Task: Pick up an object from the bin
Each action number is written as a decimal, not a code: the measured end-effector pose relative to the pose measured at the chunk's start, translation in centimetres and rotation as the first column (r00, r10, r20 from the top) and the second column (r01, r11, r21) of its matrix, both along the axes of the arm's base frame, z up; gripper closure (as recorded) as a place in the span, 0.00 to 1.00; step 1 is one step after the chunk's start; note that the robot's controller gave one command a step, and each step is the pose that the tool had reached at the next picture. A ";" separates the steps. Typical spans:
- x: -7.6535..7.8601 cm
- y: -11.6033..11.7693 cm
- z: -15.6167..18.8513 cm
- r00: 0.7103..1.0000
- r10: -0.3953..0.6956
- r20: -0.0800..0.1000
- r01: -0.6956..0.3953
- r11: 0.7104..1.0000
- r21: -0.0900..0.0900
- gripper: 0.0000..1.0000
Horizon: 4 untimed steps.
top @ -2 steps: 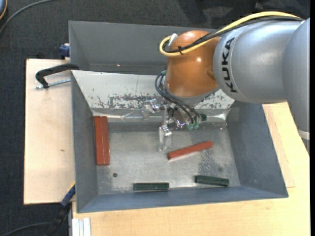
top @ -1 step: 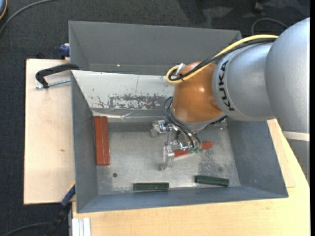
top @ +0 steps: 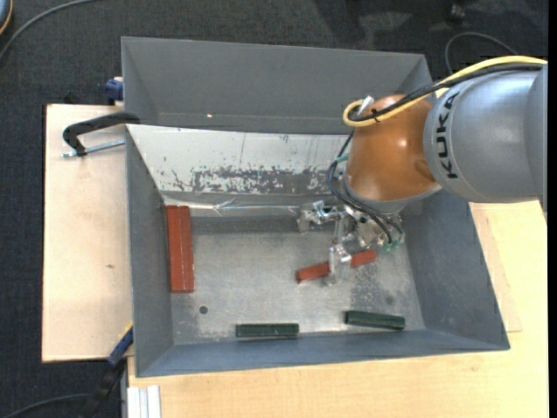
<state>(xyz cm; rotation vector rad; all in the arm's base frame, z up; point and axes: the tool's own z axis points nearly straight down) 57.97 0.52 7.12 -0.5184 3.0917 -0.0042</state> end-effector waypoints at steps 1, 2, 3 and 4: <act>-0.1 0.4 0.0 1.000 0.004 -0.002 -0.004 1.000 0.003 1.00; -2.1 3.4 17.1 1.000 0.029 0.008 -0.029 1.000 0.004 1.00; -2.2 3.3 16.6 1.000 0.027 -0.001 -0.027 1.000 0.003 0.00; -3.7 6.4 -0.5 0.991 -0.130 -0.013 0.130 0.992 0.003 0.00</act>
Offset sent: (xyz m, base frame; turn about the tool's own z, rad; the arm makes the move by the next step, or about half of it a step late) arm 0.0000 0.0000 0.0000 0.0000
